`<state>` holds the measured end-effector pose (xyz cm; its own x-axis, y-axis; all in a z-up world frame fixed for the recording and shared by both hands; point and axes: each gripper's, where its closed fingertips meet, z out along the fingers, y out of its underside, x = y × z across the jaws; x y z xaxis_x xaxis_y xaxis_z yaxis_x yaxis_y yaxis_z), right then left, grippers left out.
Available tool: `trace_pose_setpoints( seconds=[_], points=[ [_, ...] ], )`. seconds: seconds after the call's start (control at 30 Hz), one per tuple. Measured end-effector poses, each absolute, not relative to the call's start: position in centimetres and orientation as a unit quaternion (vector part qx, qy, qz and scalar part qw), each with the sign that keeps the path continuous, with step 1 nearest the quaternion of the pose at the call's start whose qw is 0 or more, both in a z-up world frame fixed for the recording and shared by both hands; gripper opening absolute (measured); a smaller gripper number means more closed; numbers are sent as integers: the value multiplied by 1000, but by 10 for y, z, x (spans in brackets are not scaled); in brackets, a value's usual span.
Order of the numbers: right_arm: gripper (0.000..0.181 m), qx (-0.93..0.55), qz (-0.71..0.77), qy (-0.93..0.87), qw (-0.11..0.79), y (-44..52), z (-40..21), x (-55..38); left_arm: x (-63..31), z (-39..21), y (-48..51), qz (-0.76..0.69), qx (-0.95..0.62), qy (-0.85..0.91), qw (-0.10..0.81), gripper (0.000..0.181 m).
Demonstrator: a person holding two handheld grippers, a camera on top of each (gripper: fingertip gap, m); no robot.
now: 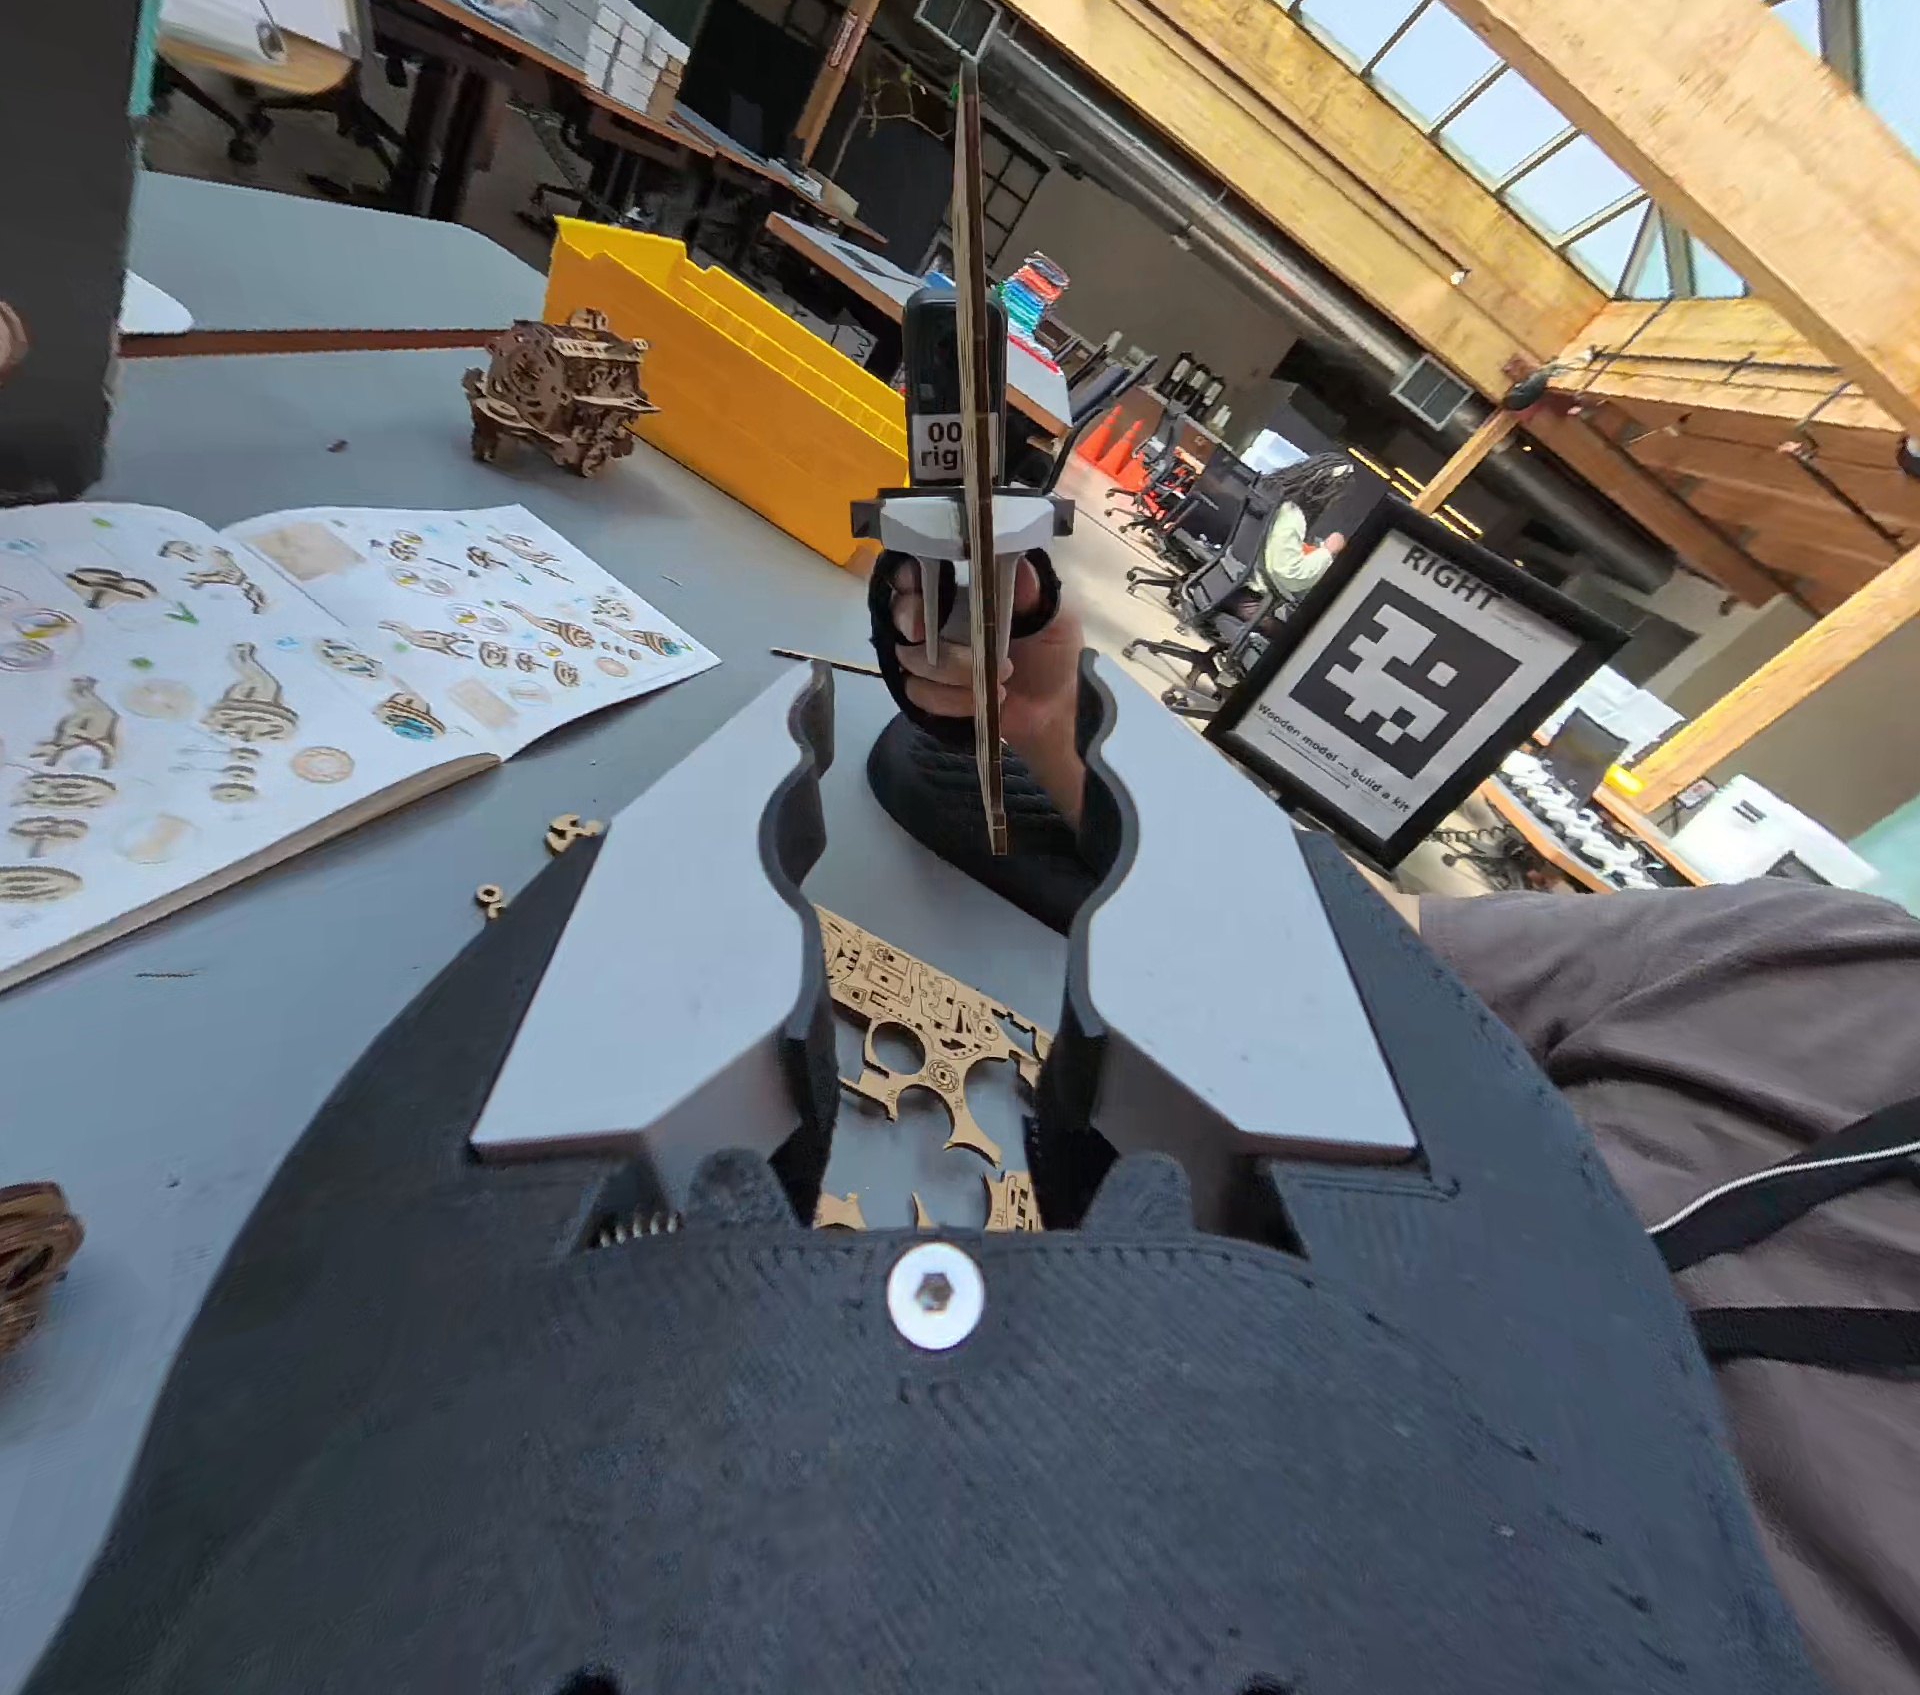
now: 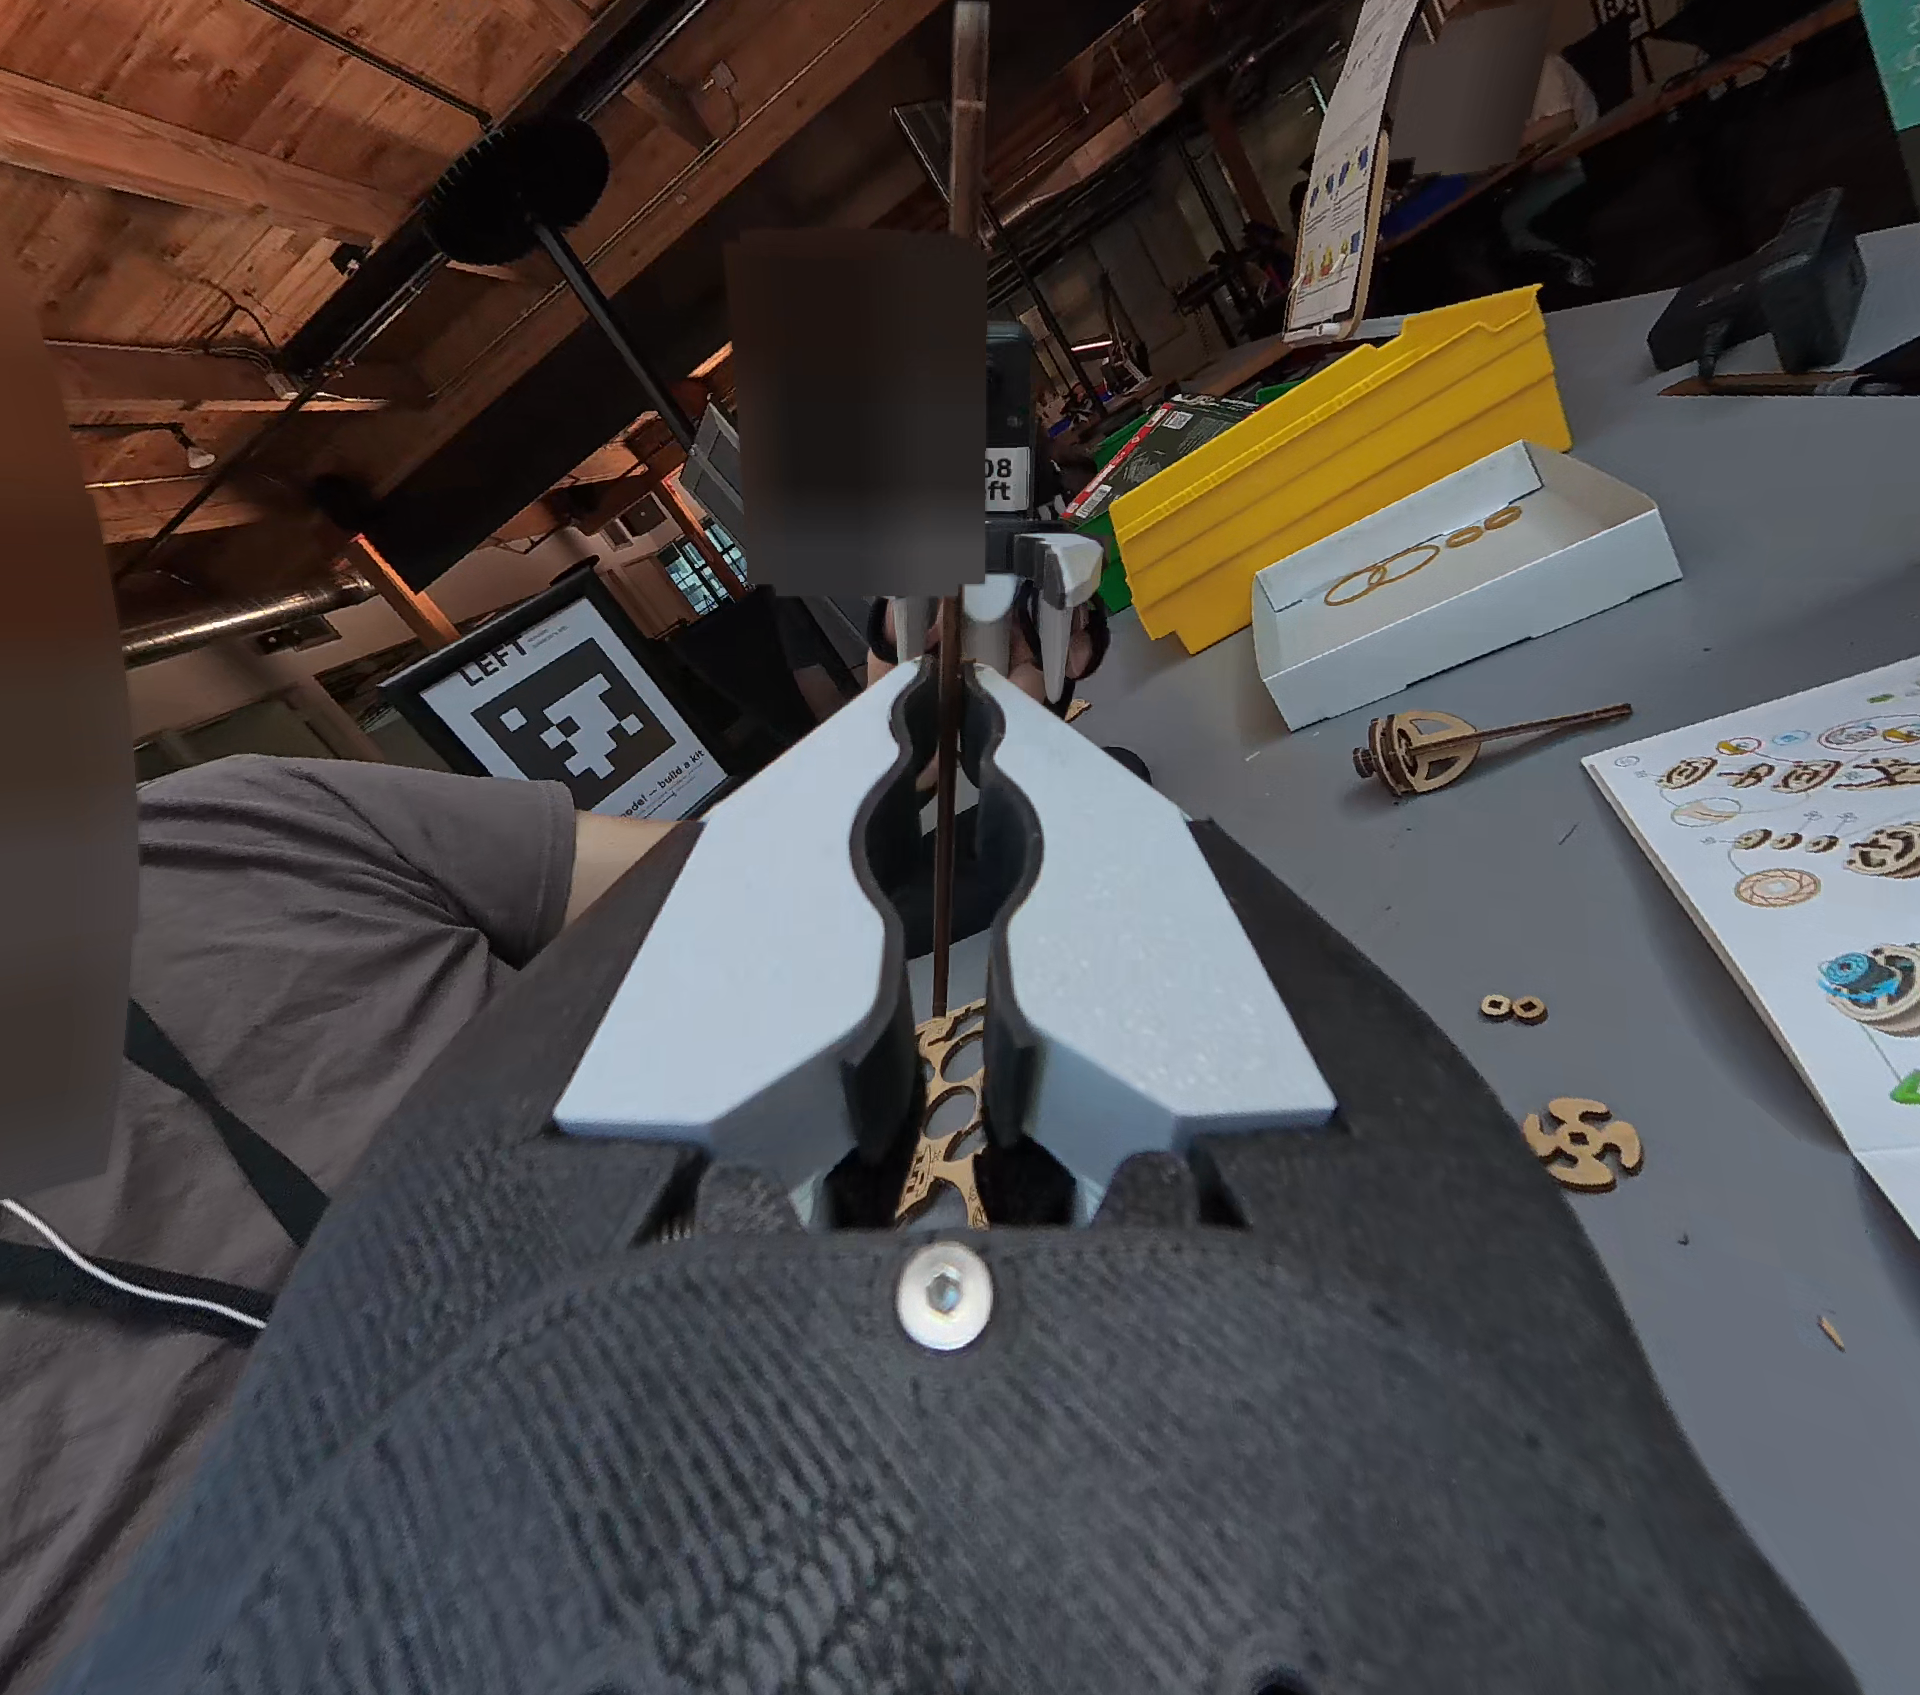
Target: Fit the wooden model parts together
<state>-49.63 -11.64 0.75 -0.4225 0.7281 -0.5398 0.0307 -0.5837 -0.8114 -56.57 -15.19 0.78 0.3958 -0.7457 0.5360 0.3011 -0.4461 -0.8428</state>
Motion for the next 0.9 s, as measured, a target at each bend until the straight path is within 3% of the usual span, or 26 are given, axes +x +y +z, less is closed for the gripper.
trace_pose_setpoints(
  seconds=[0.5, 0.63, 0.73, 0.8, 0.83, 0.9],
  points=[
    [1, -419, 797, -315, 300, -111, 33, -494, -506, -32, -152, -499, -683, 202, 494, 42],
    [1, -400, 803, -301, 323, -115, 38, -496, -504, -17, -146, -517, -655, 172, 524, 28],
    [2, -414, 776, -322, 350, -119, 34, -500, -507, 0, -149, -534, -633, 173, 534, 3],
    [2, -414, 767, -329, 363, -122, 35, -499, -514, 6, -148, -516, -641, 186, 536, 0],
    [7, -417, 760, -332, 371, -121, 35, -498, -517, 9, -150, -508, -650, 203, 528, 0],
    [43, -446, 728, -320, 411, -106, 36, -494, -529, 14, -152, -474, -691, 239, 490, 0]
  ],
)
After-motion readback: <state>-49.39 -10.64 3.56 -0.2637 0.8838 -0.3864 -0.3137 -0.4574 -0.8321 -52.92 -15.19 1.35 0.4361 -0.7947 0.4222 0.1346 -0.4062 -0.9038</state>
